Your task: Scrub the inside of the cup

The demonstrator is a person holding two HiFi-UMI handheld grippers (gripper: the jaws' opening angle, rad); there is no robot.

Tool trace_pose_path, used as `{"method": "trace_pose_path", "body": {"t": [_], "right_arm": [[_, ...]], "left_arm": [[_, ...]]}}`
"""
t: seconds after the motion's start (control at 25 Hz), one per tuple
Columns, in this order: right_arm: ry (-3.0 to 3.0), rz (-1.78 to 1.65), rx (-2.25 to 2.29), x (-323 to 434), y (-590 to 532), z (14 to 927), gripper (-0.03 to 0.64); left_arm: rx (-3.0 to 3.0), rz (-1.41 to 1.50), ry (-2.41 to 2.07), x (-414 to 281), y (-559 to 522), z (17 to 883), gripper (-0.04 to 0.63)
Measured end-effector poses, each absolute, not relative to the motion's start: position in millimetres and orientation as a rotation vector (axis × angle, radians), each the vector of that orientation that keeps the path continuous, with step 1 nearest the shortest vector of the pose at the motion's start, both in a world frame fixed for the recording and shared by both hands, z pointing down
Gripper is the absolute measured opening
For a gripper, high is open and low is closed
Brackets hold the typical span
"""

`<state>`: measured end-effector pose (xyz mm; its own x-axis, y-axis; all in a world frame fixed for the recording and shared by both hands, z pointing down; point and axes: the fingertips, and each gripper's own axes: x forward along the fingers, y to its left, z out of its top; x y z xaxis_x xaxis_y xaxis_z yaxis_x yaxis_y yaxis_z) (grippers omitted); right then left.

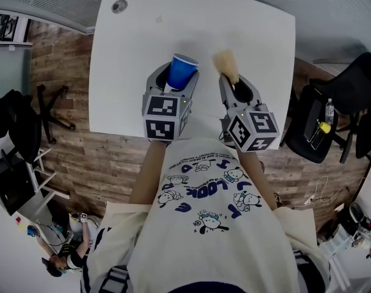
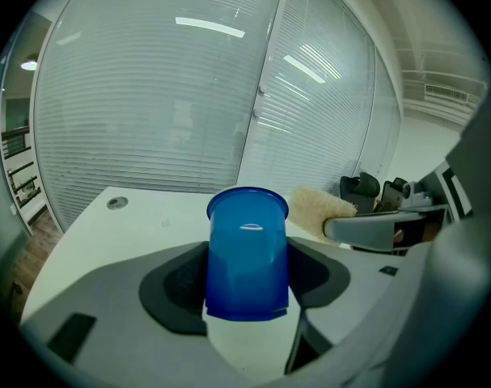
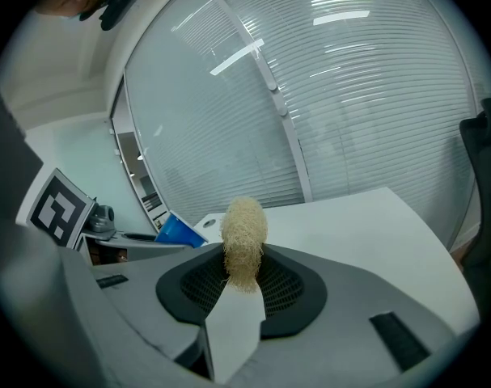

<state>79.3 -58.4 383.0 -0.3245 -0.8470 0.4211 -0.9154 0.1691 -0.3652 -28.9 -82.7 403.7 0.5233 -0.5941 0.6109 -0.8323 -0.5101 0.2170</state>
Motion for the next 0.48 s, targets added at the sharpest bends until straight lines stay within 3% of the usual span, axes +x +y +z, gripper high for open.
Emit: {"method": "trace_pose_path", "body": {"t": [0.48], "right_arm": [[-2.309, 0.856, 1.739, 77.3, -58.3, 382.5, 0.107]], "left_arm": [[2.283, 0.647, -1.157, -25.6, -82.0, 401.7, 0.299]]}}
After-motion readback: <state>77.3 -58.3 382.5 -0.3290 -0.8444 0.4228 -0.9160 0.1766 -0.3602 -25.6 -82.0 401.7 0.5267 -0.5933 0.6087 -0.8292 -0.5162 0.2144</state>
